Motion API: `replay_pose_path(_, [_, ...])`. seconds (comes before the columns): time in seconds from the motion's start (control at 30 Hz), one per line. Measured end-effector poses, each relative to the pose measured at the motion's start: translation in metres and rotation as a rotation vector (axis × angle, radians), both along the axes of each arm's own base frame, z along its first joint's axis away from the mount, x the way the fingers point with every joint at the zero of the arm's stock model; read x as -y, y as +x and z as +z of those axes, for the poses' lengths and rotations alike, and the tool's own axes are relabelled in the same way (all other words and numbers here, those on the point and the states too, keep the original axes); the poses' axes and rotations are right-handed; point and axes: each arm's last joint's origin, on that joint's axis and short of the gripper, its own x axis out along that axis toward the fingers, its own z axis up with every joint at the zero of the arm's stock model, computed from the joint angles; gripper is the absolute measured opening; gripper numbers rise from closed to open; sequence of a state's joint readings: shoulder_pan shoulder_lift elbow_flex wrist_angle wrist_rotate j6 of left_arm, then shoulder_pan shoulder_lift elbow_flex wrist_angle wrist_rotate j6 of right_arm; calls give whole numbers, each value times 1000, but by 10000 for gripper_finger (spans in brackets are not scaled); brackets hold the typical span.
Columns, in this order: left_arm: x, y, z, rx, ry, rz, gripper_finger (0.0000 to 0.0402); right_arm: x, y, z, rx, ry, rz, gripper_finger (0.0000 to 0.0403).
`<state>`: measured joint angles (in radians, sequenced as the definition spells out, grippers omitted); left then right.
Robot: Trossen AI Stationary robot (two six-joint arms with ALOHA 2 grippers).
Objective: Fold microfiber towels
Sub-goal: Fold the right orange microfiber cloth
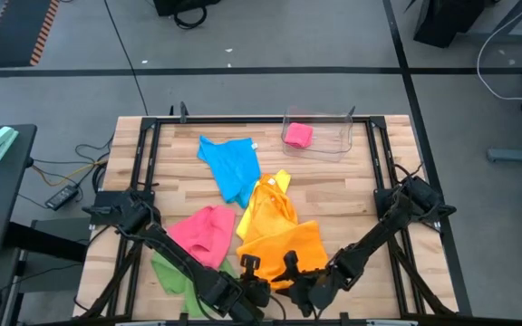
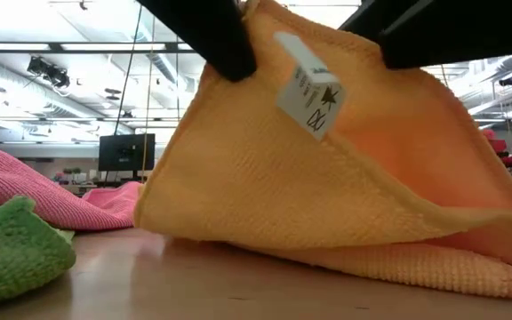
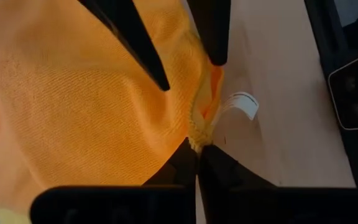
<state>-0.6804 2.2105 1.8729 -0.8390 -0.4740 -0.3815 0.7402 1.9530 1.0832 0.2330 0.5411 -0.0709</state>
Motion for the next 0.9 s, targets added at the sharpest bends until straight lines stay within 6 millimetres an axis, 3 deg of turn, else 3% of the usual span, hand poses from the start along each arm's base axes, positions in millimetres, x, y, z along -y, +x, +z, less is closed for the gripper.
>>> replay_pose_path(0.23, [-1, 1, 0, 5, -10, 15, 21, 3, 1, -2, -23, -7, 12, 132])
replay_pose_path(0.5, [-1, 1, 0, 13, -7, 26, 11, 13, 3, -8, -108, 12, -26, 27])
replay_pose_path(0.6, [1, -1, 0, 1, 0, -6, 37, 13, 2, -9, -122, -2, -20, 8])
replay_pose_path(0.9, [12, -27, -6, -119, 183, -140, 159, -1, -9, -9, -154, 22, 70, 7])
